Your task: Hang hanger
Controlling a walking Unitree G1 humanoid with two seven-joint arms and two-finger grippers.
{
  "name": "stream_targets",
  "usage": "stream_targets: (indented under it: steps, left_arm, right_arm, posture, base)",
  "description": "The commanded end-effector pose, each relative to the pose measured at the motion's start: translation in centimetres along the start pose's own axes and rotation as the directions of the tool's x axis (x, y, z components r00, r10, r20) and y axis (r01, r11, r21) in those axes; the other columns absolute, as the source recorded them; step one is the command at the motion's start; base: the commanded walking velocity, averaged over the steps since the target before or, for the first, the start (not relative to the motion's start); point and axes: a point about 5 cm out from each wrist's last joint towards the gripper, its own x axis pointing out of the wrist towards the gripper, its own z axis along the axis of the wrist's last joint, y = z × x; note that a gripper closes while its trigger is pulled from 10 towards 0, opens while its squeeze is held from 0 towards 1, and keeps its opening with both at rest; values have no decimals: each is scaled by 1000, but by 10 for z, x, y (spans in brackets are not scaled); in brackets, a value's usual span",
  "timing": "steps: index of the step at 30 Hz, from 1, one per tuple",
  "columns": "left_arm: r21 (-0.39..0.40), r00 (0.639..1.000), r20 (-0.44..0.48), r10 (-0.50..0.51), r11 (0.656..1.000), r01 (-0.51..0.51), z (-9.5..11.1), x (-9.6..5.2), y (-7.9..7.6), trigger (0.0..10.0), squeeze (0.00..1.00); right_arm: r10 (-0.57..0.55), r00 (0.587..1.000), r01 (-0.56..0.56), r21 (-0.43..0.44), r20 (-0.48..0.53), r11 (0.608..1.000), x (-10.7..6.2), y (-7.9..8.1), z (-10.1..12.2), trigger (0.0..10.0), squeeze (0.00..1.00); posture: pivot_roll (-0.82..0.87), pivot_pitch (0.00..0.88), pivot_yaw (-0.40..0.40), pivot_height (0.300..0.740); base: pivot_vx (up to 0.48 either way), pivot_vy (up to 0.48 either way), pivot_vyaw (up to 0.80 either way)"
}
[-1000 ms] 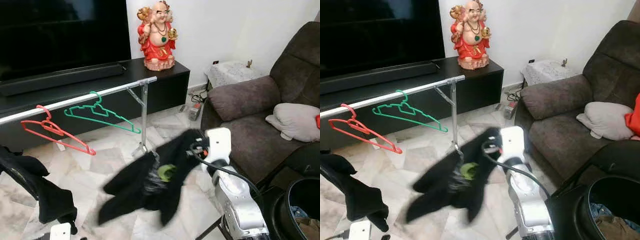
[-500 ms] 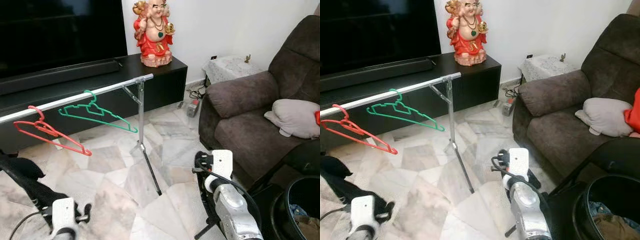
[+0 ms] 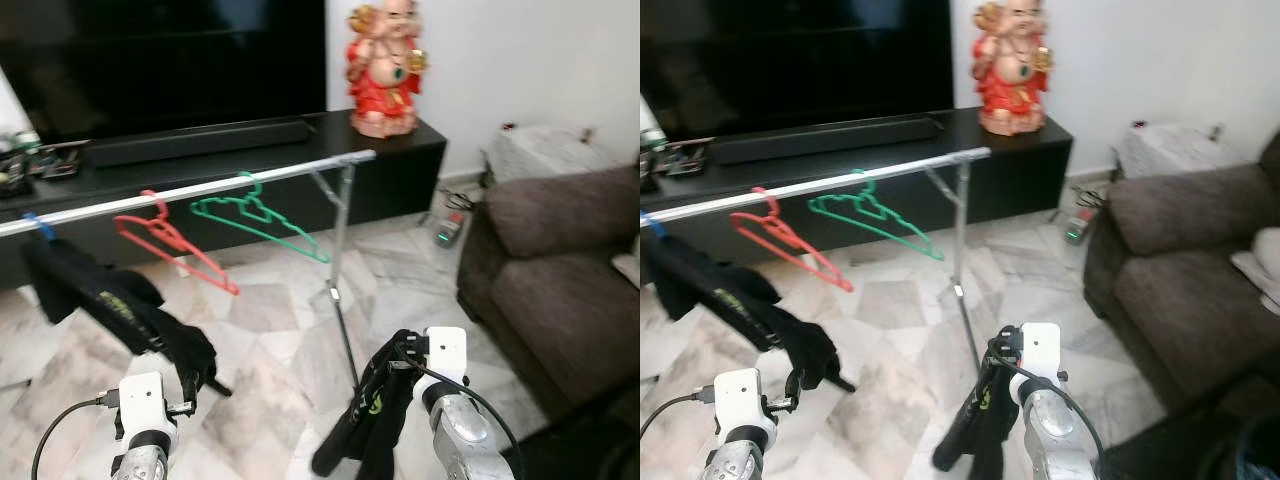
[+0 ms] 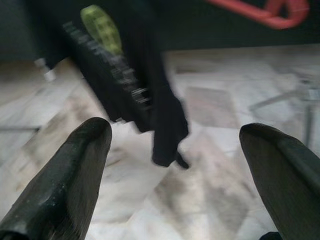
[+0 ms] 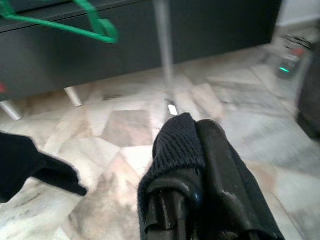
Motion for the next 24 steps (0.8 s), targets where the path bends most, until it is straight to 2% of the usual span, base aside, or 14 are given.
stream_targets:
  steps: [1, 8, 16, 24]
  left_arm:
    - [5, 1000, -13, 22, 1000, -22, -2, -3, 4, 10000, 0]
    - [13, 1000, -15, 13, 1000, -13, -1, -6, 3, 10000, 0]
    - [94, 993, 15, -118, 989, 116, 7, -6, -12, 10000, 0]
    - [112, 990, 27, -140, 984, 136, 13, -5, -16, 10000, 0]
  right_arm:
    - [12, 999, -12, -10, 31, 1000, 2, 4, 4, 10000, 0]
    - [-6, 1000, 6, -1, 19, 1000, 2, 1, -1, 10000, 0]
    - [-10, 1000, 11, 30, -23, 999, 0, 0, -12, 10000, 0]
    - [-5, 999, 6, 26, -38, 1000, 0, 0, -18, 10000, 0]
  posture:
    - [4, 34, 63, 740]
    - [7, 18, 63, 740]
    - [7, 0, 58, 740]
    - [10, 0, 54, 740]
  base:
    - [0, 0, 800]
    - [0, 0, 751]
    - [0, 0, 0]
    - [0, 480, 0]
